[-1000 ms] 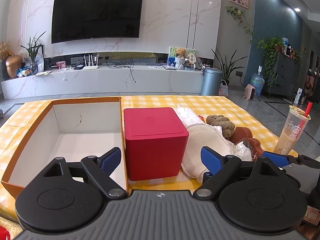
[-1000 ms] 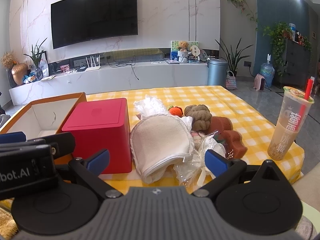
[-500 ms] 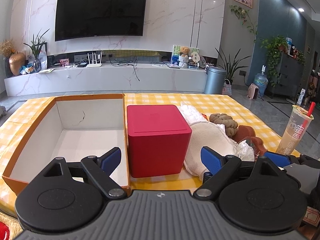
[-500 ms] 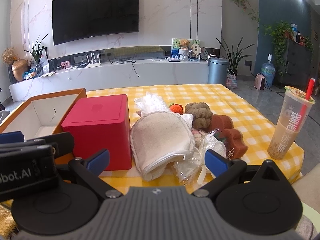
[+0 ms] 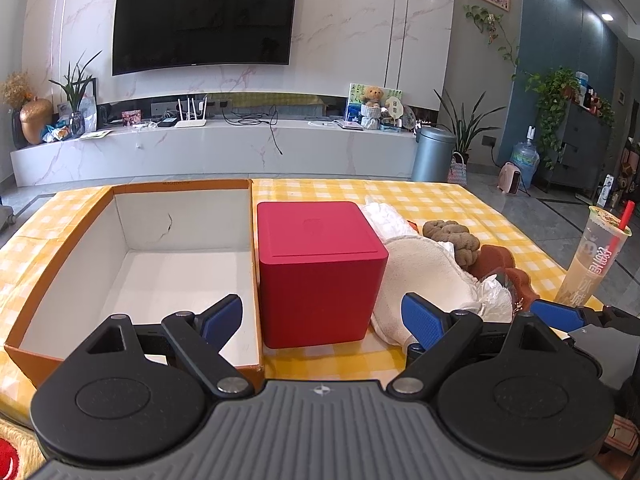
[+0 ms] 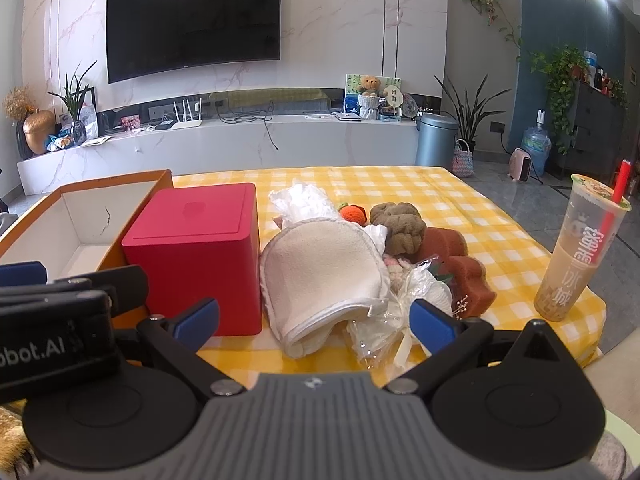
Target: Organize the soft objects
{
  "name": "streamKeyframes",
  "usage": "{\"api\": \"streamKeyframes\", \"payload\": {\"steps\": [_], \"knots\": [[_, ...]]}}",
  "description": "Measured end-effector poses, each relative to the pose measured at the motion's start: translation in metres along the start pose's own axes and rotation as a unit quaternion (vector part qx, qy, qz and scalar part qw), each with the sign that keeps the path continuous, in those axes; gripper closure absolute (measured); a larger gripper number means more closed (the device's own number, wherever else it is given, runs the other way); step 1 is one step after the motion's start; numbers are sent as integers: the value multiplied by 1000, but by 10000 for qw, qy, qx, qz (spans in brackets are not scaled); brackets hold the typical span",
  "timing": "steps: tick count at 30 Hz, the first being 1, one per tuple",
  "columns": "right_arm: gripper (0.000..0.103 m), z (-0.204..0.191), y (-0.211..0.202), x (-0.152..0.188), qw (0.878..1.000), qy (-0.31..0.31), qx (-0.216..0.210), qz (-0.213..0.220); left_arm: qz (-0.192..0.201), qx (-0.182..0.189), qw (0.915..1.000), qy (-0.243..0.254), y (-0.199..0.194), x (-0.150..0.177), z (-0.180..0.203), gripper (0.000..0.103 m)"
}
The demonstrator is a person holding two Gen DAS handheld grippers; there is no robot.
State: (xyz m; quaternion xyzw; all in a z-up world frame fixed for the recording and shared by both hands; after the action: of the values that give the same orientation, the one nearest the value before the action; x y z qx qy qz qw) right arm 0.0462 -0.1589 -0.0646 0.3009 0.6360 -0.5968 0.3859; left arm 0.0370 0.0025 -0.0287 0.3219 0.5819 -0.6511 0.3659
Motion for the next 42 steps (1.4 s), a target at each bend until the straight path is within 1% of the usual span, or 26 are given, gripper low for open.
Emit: {"api": "streamKeyframes", "payload": {"steps": [12, 16, 18, 22, 29, 32, 35, 37, 40, 42], "knots": [[4, -3, 2, 1, 10000, -59, 31, -48, -77, -40, 10000, -34, 3, 0, -1, 0], [4, -3, 1, 0, 10000, -77, -20, 1, -69, -47, 10000, 18, 1, 0, 1, 0], [4, -3, 2, 1, 9999, -93, -38, -16, -119, 2, 9999, -3, 2, 1, 0, 0], [4, -6, 4, 2, 9998, -211, 6, -72, -209, -21, 9998, -42, 4, 3, -2, 0], [4, -6, 3, 2, 9998, -192, -2, -59, -193, -7, 9998, -9, 3, 4, -1, 0], [3, -7, 1, 2, 9995, -259, 175, 10, -214, 10, 9998, -5, 2, 3, 0, 0], [3, -3, -4, -2, 9992, -242, 316, 42, -44, 23, 9999, -121, -5, -2, -2, 0], [3, 7, -5, -7, 9989, -115, 444, -74, 69, 70, 9997, -204, -11, -6, -5, 0], [3, 29, -3, -16, 9967, 87, 760, -289, 142, 107, 9996, -232, -14, -12, -7, 0], [3, 44, -2, -22, 9961, 253, 774, -330, 182, 97, 9995, -233, -15, -13, -7, 0]]}}
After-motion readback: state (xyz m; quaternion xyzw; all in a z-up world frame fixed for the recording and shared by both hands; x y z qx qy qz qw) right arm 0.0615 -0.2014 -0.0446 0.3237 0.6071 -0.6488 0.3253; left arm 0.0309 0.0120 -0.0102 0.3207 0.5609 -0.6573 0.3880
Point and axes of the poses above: each gripper's, at about its wrist camera, not at the fingertips, and y roughly the way its jaws point, z to its right, x to its underside, the point moved 4 cm from there along y, roughly the way its jaws point, and after that the axes turned 4 degrees about x, right-handed, at the moved point
